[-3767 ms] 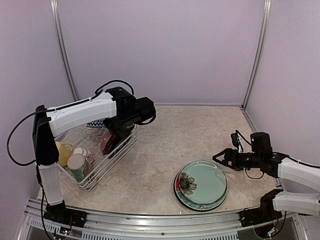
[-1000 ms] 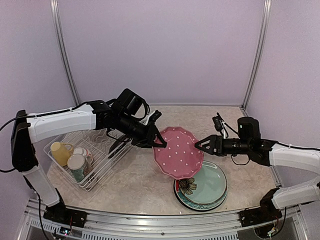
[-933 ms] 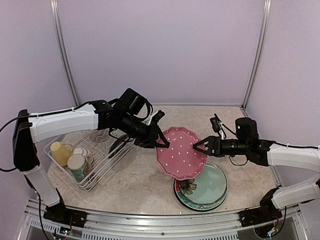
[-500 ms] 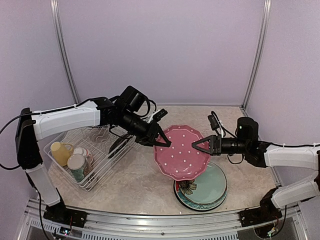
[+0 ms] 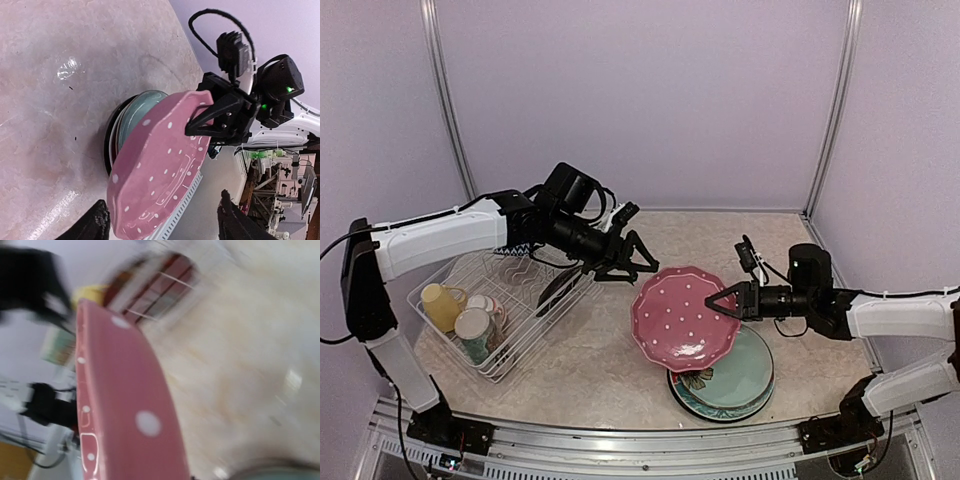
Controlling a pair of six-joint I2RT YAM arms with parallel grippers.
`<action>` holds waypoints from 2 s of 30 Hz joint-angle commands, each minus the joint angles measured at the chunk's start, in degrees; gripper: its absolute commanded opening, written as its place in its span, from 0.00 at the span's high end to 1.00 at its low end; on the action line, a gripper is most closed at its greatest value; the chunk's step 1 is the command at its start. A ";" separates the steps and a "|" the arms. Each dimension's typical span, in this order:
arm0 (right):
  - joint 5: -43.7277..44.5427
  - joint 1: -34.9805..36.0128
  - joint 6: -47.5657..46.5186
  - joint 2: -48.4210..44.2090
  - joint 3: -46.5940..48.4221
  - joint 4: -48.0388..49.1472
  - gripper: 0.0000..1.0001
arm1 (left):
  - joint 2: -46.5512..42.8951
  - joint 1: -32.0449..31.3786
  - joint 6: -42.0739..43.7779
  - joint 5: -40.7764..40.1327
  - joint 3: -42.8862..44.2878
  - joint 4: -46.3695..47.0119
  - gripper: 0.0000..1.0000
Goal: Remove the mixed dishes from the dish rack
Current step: Pass from the left arm to the right, then place the plate with another plate.
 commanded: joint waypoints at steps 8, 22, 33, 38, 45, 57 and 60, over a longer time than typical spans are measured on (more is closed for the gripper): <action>-2.91 -6.98 -3.18 -15.40 -7.19 -17.17 1.00 | -7.38 3.90 0.25 -3.54 -3.28 2.75 0.18; -4.08 -10.89 -7.81 -17.87 -8.70 -29.10 1.00 | -6.61 4.47 0.95 -5.18 -2.34 0.74 0.17; 2.96 -10.87 -14.91 -13.96 -3.60 -40.79 0.70 | -7.41 5.67 0.68 -5.76 -3.33 0.65 0.17; 5.12 -10.89 -15.59 -14.75 -2.25 -43.43 0.53 | -7.13 6.19 0.99 -5.44 -2.77 0.50 0.16; 7.85 -10.88 -16.40 -15.24 -0.69 -47.05 0.37 | -7.03 6.85 1.77 -5.87 -2.36 -0.46 0.16; 15.49 -10.75 -17.15 -13.72 1.92 -50.82 0.24 | -10.08 8.96 4.67 -14.45 -3.05 -8.53 0.13; 16.59 -10.25 -17.00 -13.11 2.32 -50.14 0.24 | -11.57 9.80 5.02 -16.25 -4.13 -10.35 0.13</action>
